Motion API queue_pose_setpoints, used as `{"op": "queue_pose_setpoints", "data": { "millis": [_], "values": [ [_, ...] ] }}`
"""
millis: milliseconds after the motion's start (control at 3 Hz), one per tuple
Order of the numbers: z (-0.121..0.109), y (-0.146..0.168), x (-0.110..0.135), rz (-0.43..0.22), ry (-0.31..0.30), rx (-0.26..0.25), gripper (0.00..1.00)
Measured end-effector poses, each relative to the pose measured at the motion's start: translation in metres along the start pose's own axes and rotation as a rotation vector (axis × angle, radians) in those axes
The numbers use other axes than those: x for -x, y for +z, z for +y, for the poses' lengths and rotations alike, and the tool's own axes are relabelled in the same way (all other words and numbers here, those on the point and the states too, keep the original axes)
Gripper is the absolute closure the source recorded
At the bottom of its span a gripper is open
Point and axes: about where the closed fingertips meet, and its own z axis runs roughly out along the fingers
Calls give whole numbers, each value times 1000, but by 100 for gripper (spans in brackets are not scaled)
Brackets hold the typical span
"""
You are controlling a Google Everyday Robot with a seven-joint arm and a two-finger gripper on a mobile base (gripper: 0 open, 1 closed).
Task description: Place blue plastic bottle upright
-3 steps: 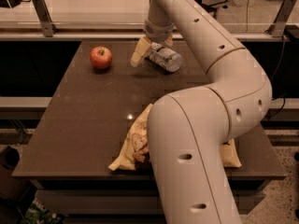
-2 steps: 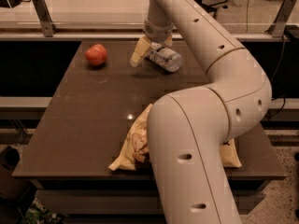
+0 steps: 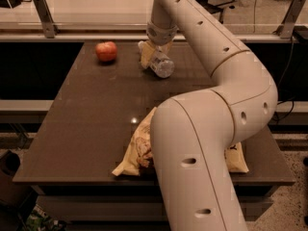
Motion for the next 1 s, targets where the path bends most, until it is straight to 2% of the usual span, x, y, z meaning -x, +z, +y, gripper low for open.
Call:
{"op": "queue_pose_setpoints", "data": {
  "millis": [667,1000],
  "values": [
    [0,9,4,-7,-2,0,87],
    [0,9,5,-7,-2,0,100]
  ]
}}
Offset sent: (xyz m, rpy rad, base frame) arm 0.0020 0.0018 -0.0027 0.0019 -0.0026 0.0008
